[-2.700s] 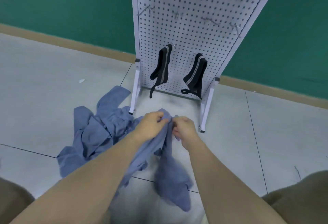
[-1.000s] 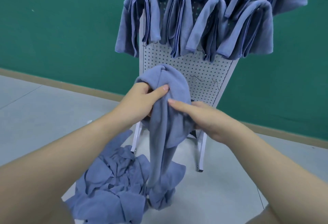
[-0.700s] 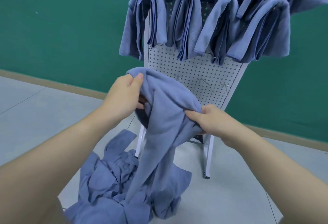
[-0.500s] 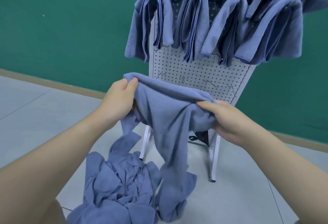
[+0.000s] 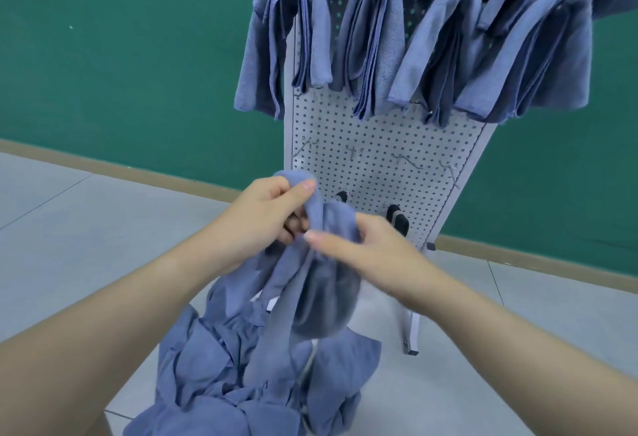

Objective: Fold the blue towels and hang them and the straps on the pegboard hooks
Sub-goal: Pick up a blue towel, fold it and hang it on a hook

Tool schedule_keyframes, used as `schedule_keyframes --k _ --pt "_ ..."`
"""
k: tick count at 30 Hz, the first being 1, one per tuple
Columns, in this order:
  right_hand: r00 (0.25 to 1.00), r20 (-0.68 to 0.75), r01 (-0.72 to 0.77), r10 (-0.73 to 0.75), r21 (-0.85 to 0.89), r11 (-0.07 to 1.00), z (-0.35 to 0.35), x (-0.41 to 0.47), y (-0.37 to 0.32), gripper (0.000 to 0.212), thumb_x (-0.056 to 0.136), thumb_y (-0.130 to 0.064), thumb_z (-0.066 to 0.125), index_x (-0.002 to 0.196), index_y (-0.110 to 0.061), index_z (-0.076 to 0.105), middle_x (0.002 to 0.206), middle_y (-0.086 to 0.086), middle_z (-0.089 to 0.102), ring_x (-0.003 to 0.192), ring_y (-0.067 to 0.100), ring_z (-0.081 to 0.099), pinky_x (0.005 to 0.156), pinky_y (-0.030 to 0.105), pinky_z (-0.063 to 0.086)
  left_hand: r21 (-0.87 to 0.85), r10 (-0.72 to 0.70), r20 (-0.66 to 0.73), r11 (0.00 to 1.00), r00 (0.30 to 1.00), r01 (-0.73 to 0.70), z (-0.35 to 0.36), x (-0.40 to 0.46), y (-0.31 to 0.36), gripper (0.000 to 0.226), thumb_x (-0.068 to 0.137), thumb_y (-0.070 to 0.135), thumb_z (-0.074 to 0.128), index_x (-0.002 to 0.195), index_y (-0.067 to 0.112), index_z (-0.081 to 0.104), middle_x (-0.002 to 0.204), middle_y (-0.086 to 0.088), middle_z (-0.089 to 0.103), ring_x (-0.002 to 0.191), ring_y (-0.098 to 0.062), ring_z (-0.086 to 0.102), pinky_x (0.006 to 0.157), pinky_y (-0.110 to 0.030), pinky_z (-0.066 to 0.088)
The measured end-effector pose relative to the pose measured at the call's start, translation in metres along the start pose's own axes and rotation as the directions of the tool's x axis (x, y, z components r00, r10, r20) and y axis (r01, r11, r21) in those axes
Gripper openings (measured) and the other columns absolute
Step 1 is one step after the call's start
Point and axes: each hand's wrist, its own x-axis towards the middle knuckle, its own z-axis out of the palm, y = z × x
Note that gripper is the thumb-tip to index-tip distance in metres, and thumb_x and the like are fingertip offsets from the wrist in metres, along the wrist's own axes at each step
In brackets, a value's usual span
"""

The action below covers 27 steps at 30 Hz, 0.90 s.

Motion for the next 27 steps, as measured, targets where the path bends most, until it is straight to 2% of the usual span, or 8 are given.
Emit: schedule_keyframes --k 2,4,7,10,13,18,23,27 --pt "0.997 -0.047 0.049 -0.055 -0.120 0.991 0.011 0.001 0.000 0.050 0.076 -0.058 0.078 0.091 -0.011 0.069 0.076 0.003 0.066 0.070 0.010 0.057 0.069 0.036 0.051 0.023 0.012 0.034 1.000 0.999 -0.013 0.008 -0.001 0.002 0.036 0.103 0.029 0.058 0.071 0.012 0.057 0.063 -0.002 0.065 0.055 -0.016 0.055 0.050 -0.023 0.046" --pt "0.987 -0.133 0.074 -0.090 -0.118 0.990 0.011 0.003 -0.002 0.033 0.089 -0.038 0.076 0.082 -0.008 0.064 0.068 -0.004 0.054 0.065 0.009 0.047 0.063 0.030 0.042 0.010 0.014 0.053 1.000 0.998 -0.015 0.009 0.000 0.003 0.034 0.101 0.028 0.062 0.071 0.011 0.061 0.068 -0.005 0.064 0.060 -0.020 0.055 0.052 -0.025 0.048" --pt "0.985 -0.169 0.042 -0.040 0.011 0.999 0.000 0.004 -0.006 0.032 0.098 -0.029 0.066 0.090 0.002 0.066 0.077 0.001 0.059 0.073 0.012 0.054 0.071 0.034 0.044 -0.018 0.020 0.116 1.000 0.993 -0.018 0.003 0.000 0.006 0.021 0.098 0.024 0.066 0.084 0.010 0.069 0.077 -0.013 0.059 0.068 -0.020 0.054 0.060 -0.027 0.049" --pt "0.986 -0.162 -0.019 0.039 0.126 0.992 -0.009 0.002 -0.007 0.026 0.101 -0.027 0.063 0.093 -0.005 0.073 0.084 0.004 0.070 0.080 0.014 0.063 0.076 0.034 0.048 0.010 0.003 0.195 1.000 0.981 -0.005 0.000 -0.004 0.008 0.016 0.093 0.019 0.073 0.101 0.006 0.068 0.077 -0.005 0.065 0.067 -0.014 0.057 0.058 -0.023 0.050" --pt "0.978 -0.188 -0.055 0.095 0.204 0.977 -0.013 -0.002 -0.008 0.023 0.101 -0.025 0.063 0.089 -0.009 0.074 0.084 0.007 0.072 0.079 0.018 0.064 0.075 0.034 0.049 0.142 -0.066 0.248 0.989 0.967 0.031 -0.001 -0.009 0.007 0.023 0.088 0.025 0.079 0.086 0.010 0.062 0.071 -0.002 0.065 0.062 -0.016 0.060 0.055 -0.021 0.050" --pt "0.957 -0.247 -0.090 0.150 0.240 0.967 -0.023 -0.003 -0.008 0.026 0.100 -0.027 0.063 0.095 -0.004 0.074 0.099 0.021 0.076 0.085 0.025 0.067 0.080 0.040 0.051 0.220 -0.066 0.348 0.976 0.935 -0.013 -0.007 -0.014 0.004 0.031 0.094 0.024 0.073 0.066 0.015 0.066 0.069 -0.006 0.066 0.067 -0.015 0.063 0.069 -0.028 0.054" --pt "0.934 -0.288 -0.115 0.213 0.321 0.940 -0.037 -0.004 -0.012 0.023 0.100 -0.028 0.064 0.103 -0.009 0.076 0.102 0.011 0.079 0.104 0.029 0.074 0.098 0.049 0.055 0.081 -0.041 0.297 0.997 0.954 0.017 -0.008 -0.014 0.005 0.019 0.097 0.022 0.069 0.083 0.009 0.071 0.079 -0.010 0.071 0.077 -0.021 0.068 0.078 -0.037 0.059" --pt "0.939 -0.261 -0.127 0.223 0.340 0.932 -0.035 -0.007 -0.013 0.023 0.100 -0.028 0.065 0.105 -0.010 0.077 0.103 0.010 0.080 0.108 0.031 0.073 0.105 0.057 0.051 0.142 -0.115 0.357 0.988 0.927 0.068 -0.001 -0.014 0.001 0.033 0.086 0.029 0.082 0.107 0.007 0.068 0.082 -0.009 0.070 0.077 -0.016 0.067 0.080 -0.033 0.058"
